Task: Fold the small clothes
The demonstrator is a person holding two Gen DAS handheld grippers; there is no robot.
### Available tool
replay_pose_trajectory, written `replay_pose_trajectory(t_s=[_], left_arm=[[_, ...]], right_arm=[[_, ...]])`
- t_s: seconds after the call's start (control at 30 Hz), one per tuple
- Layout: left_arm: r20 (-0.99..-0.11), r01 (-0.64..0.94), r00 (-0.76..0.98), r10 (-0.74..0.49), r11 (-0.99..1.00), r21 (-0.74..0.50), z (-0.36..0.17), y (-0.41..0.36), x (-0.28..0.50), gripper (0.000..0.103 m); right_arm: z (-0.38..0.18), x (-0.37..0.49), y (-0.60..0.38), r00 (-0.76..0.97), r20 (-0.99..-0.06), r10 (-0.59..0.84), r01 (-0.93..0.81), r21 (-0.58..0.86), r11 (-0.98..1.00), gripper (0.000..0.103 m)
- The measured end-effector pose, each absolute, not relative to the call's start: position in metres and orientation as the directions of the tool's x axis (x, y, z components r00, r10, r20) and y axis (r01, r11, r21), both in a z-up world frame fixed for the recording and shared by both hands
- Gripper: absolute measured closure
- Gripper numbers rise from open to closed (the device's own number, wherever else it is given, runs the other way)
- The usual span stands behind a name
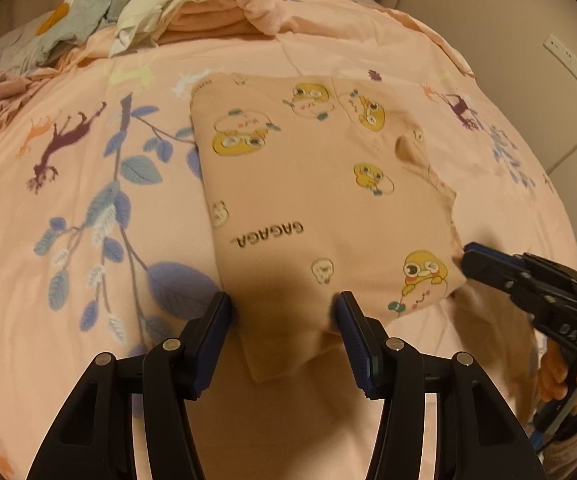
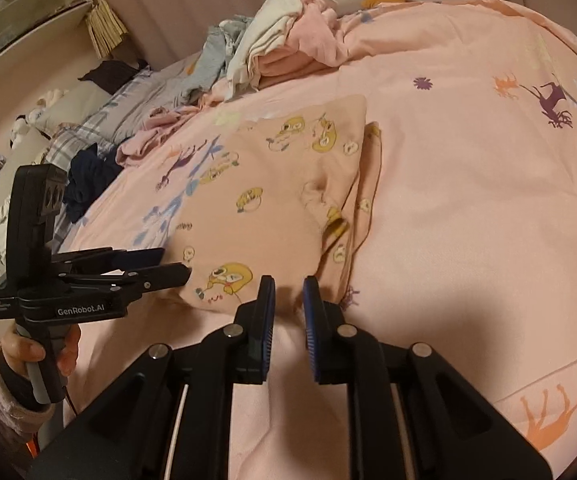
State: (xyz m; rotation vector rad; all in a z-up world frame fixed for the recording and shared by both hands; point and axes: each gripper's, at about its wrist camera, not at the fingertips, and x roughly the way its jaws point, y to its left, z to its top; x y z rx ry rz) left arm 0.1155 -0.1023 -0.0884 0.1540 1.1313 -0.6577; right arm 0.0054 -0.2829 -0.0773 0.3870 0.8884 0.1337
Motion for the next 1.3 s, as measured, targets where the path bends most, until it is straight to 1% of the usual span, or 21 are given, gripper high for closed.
replay_pose_trajectory(t_s=[0.1, 0.23, 0.33, 0.4, 0.5, 0.57, 0.6, 0.63, 0.8, 0.83, 0.87, 0.9, 0.93, 1.03, 1.1, 1.3], left_arm=[[-0.877, 0.556, 0.254, -0.408, 0.804, -0.213, -0.095, -0.102, 0.114, 0.05], [-0.866, 0.536, 0.221, -0.449, 0.798, -0.277, -0.093, -0.091, 0.115, 0.05], [-0.862, 0.519, 0.205, -0.464, 0.798, -0.306, -0.089, -0.081, 0.114, 0.05], [-0.86, 0.503, 0.208, -0.466, 0.805, -0.314, -0.086, -0.073, 0.114, 0.05], [-0.857, 0.477, 0.222, -0.465, 0.818, -0.321, -0.082, -0.063, 0.118, 0.05], [-0.854, 0.453, 0.221, -0.471, 0.825, -0.338, -0.082, -0.057, 0.122, 0.043], [-0.851, 0.436, 0.219, -0.478, 0.828, -0.353, -0.083, -0.054, 0.125, 0.038], [-0.847, 0.421, 0.216, -0.486, 0.829, -0.368, -0.083, -0.051, 0.128, 0.037], [-0.823, 0.361, 0.178, -0.539, 0.814, -0.455, -0.086, -0.042, 0.141, 0.037], [-0.811, 0.344, 0.153, -0.564, 0.8, -0.492, -0.088, -0.041, 0.145, 0.034], [-0.789, 0.312, 0.121, -0.602, 0.778, -0.546, -0.092, -0.039, 0.151, 0.032], [-0.774, 0.289, 0.106, -0.624, 0.764, -0.577, -0.094, -0.038, 0.154, 0.027], [-0.755, 0.256, 0.096, -0.649, 0.749, -0.612, -0.096, -0.036, 0.159, 0.024], [-0.705, 0.194, 0.083, -0.704, 0.705, -0.682, -0.098, -0.036, 0.171, 0.024], [-0.686, 0.189, 0.081, -0.723, 0.687, -0.701, -0.098, -0.041, 0.177, 0.024], [-0.688, 0.21, 0.073, -0.722, 0.685, -0.698, -0.098, -0.059, 0.192, 0.024]], right_arm=[[-0.094, 0.013, -0.283, 0.578, -0.779, 0.243, 0.087, 0.355, 0.931, 0.087], [-0.098, 0.011, -0.287, 0.581, -0.772, 0.257, 0.108, 0.386, 0.916, 0.087], [-0.096, 0.005, -0.289, 0.574, -0.78, 0.248, 0.117, 0.378, 0.918, 0.07], [-0.094, -0.002, -0.293, 0.579, -0.779, 0.243, 0.123, 0.378, 0.917, 0.066], [-0.092, -0.009, -0.303, 0.592, -0.769, 0.241, 0.152, 0.4, 0.904, 0.054], [-0.09, -0.014, -0.311, 0.605, -0.757, 0.247, 0.179, 0.431, 0.884, 0.039], [-0.09, -0.015, -0.314, 0.61, -0.752, 0.25, 0.191, 0.446, 0.875, 0.036], [-0.09, -0.016, -0.318, 0.615, -0.746, 0.254, 0.206, 0.463, 0.862, 0.032], [-0.093, -0.016, -0.335, 0.645, -0.695, 0.317, 0.243, 0.58, 0.778, 0.03], [-0.095, -0.015, -0.339, 0.65, -0.683, 0.333, 0.248, 0.605, 0.756, 0.028], [-0.096, -0.013, -0.342, 0.657, -0.668, 0.35, 0.254, 0.633, 0.732, 0.023], [-0.097, -0.012, -0.344, 0.662, -0.657, 0.36, 0.26, 0.652, 0.712, 0.021], [-0.099, -0.01, -0.347, 0.667, -0.65, 0.365, 0.271, 0.667, 0.694, 0.02], [-0.104, -0.001, -0.354, 0.676, -0.632, 0.379, 0.298, 0.705, 0.644, 0.02], [-0.105, 0.005, -0.357, 0.678, -0.623, 0.391, 0.305, 0.722, 0.621, 0.019], [-0.106, 0.025, -0.363, 0.681, -0.606, 0.41, 0.291, 0.739, 0.608, 0.019]])
